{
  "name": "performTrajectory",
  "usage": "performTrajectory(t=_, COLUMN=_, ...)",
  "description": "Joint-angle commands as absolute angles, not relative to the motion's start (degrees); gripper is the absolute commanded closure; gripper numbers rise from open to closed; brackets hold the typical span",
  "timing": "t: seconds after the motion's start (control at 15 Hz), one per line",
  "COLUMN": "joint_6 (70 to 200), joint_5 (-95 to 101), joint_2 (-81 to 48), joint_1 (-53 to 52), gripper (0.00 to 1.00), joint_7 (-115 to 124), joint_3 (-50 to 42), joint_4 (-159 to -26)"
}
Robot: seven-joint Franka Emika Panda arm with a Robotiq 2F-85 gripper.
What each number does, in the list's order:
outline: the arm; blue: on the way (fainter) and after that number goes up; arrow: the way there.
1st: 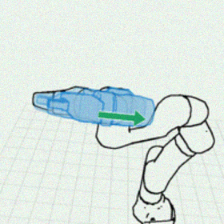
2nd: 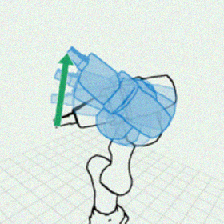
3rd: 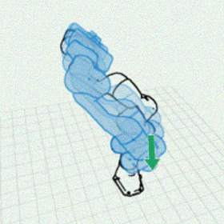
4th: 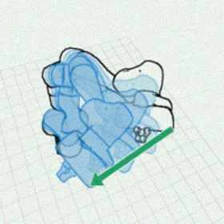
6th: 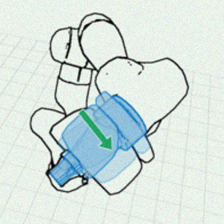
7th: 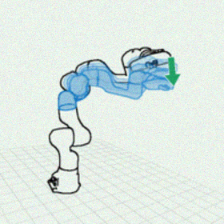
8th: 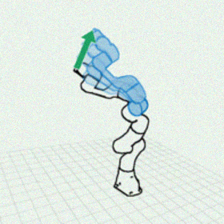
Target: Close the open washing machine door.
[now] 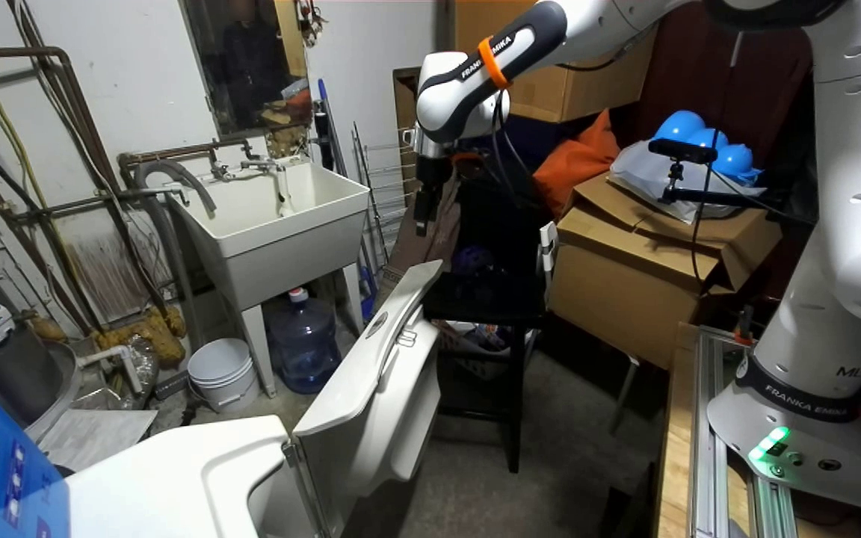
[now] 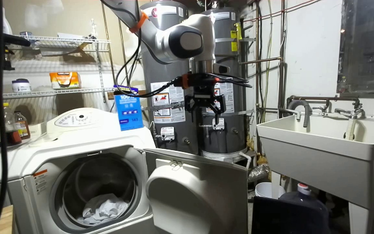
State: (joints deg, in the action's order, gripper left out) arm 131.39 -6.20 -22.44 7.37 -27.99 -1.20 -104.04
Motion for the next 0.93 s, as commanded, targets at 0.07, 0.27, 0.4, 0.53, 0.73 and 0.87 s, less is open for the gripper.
performTrajectory(t=0.07, joint_6=140.9, joint_5=-5.5, joint_2=-27.2, joint_1=8.0, gripper=0.00, joint_7=-28.7, joint_3=0.6, joint_4=-101.8)
performTrajectory(t=0.27, joint_6=143.1, joint_5=-2.6, joint_2=-36.4, joint_1=7.8, gripper=0.00, joint_7=-28.6, joint_3=1.2, joint_4=-94.0)
performTrajectory(t=0.4, joint_6=141.3, joint_5=-1.4, joint_2=-41.5, joint_1=7.9, gripper=0.00, joint_7=-28.7, joint_3=1.9, joint_4=-88.6)
performTrajectory(t=0.53, joint_6=139.0, joint_5=-1.9, joint_2=-46.6, joint_1=8.8, gripper=0.00, joint_7=-29.7, joint_3=3.8, joint_4=-82.7)
performTrajectory(t=0.73, joint_6=135.4, joint_5=-2.9, joint_2=-52.6, joint_1=9.4, gripper=0.00, joint_7=-30.6, joint_3=6.3, joint_4=-75.9)
performTrajectory(t=0.87, joint_6=132.6, joint_5=-2.6, joint_2=-54.2, joint_1=8.9, gripper=0.00, joint_7=-30.5, joint_3=7.0, joint_4=-74.0)
